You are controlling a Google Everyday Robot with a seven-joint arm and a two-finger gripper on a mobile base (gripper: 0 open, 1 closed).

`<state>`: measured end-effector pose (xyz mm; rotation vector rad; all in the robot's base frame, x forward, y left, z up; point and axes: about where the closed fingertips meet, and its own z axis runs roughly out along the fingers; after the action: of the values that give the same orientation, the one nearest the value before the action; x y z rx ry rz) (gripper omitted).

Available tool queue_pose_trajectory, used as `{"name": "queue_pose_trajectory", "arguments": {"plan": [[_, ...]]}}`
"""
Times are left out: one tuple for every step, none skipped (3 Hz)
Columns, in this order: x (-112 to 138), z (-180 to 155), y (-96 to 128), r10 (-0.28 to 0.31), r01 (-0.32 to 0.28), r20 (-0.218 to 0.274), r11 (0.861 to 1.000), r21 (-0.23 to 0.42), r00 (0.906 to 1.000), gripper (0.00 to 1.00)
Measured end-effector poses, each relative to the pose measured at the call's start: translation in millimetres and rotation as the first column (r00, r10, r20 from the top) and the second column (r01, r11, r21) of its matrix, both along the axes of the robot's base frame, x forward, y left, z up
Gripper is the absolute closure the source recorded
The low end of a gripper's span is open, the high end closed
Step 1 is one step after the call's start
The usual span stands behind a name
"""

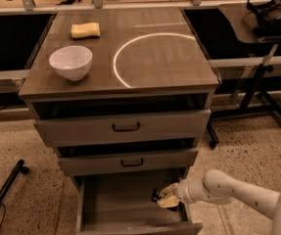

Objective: Place rxbar chocolate into bottom drawer

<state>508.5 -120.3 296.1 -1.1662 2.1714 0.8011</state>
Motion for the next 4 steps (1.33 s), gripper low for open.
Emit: {"name": "queue_pose_trajectory", "arguments": {"plan": [[10.4, -31.7, 10.6, -0.032, 0.032, 0.01, 0.998, -0.052, 0.9994, 1.0], [18.7, -52.8, 18.0, -0.055, 0.056, 0.028, 0.997, -0.055, 0.9981, 1.0], [25.1, -70.6, 28.1, -0.074, 0.075, 0.029, 0.997, -0.025, 0.9968, 0.86], [32.5, -87.1, 38.9, -0.09, 0.09, 0.02, 0.996, 0.013, 0.9957, 0.55]]}}
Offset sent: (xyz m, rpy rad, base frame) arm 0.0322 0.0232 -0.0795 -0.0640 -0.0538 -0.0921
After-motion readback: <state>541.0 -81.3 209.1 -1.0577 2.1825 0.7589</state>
